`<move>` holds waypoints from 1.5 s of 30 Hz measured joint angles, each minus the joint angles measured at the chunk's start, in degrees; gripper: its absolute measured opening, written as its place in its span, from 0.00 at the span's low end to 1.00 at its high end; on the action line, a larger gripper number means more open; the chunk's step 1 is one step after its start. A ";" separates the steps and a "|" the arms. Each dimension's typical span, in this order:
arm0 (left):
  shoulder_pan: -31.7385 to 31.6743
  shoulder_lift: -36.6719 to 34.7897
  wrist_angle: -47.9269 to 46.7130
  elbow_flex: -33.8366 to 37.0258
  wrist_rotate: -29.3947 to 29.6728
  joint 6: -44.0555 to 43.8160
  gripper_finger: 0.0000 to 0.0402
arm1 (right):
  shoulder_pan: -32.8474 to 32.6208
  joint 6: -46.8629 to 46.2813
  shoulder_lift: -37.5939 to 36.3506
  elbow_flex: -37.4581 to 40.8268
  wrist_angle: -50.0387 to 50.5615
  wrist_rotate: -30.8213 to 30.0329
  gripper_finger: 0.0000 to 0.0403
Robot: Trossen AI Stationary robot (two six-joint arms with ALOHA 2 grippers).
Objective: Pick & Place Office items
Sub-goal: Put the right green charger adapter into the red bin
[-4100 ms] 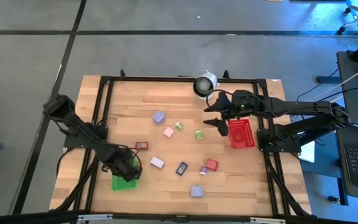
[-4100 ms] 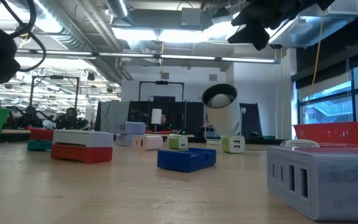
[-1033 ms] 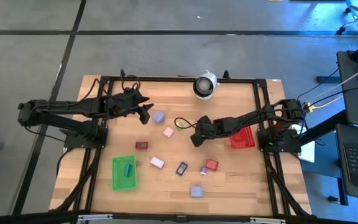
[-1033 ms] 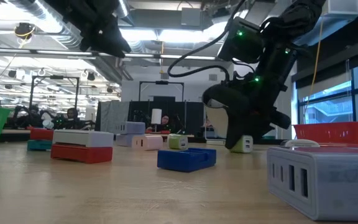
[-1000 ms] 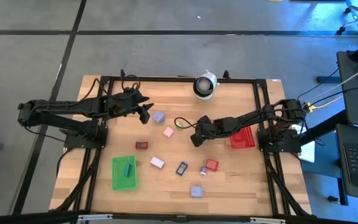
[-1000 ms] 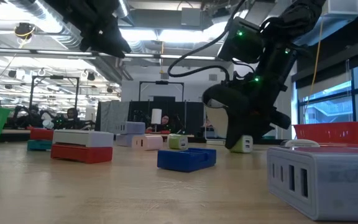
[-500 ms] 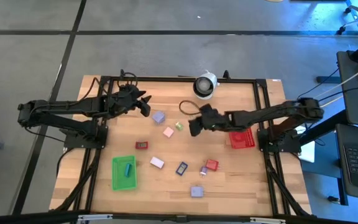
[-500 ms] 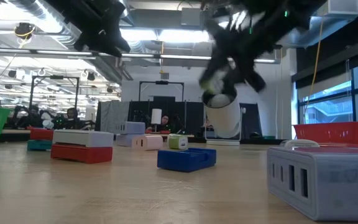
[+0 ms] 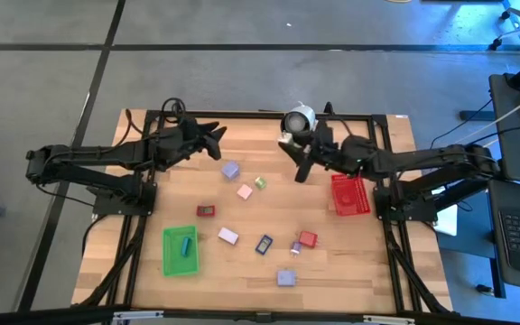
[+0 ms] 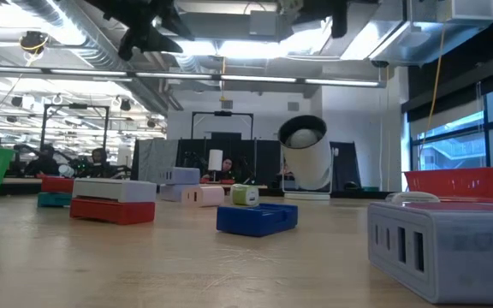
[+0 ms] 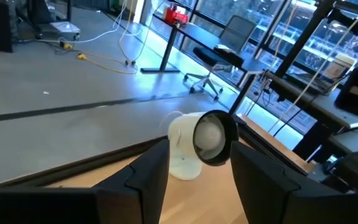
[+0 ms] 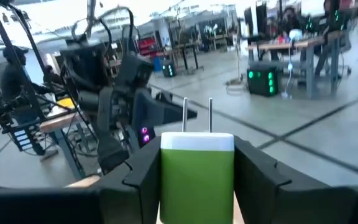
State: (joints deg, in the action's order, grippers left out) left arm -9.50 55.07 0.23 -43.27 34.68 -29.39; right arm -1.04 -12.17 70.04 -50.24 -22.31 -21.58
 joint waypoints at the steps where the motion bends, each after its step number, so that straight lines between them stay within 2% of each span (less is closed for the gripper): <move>1: 0.00 0.00 0.00 0.00 0.44 0.00 0.41 | 0.13 0.84 -0.67 0.00 -0.02 0.02 0.39; 7: 0.00 0.02 0.00 0.00 5.34 -1.45 0.42 | 0.38 8.82 -3.37 0.00 0.88 0.91 0.39; 10: 0.00 0.02 -0.08 0.00 6.17 -1.44 0.42 | 0.38 8.11 -5.40 0.00 6.78 -1.77 0.39; 15: 0.02 0.03 -0.17 0.00 6.57 -1.42 0.42 | 2.45 -5.86 -10.01 -0.02 26.25 -4.30 0.39; 20: 0.00 0.04 -0.20 0.00 11.68 -1.40 0.42 | 4.09 -18.35 -13.50 -0.02 45.80 -4.58 0.39; 25: -0.01 0.04 -0.33 0.00 17.06 -1.39 0.42 | 4.05 -29.66 -13.55 -0.02 64.24 -4.53 0.39; 31: -0.09 0.06 -0.46 0.00 17.04 -1.38 0.42 | 1.09 -43.33 -11.77 0.35 81.26 -3.83 0.39; 39: -0.09 0.22 -1.75 0.00 16.75 -1.38 0.42 | -2.45 -58.48 -11.54 9.32 83.94 2.95 0.39; 45: -0.09 0.22 -1.95 0.00 16.69 -1.38 0.42 | -3.74 -67.99 -11.54 16.81 79.87 6.17 0.39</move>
State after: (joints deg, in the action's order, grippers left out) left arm -9.58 55.29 -1.72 -43.27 51.37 -30.76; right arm -4.79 -80.16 58.50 -33.43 57.56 -15.41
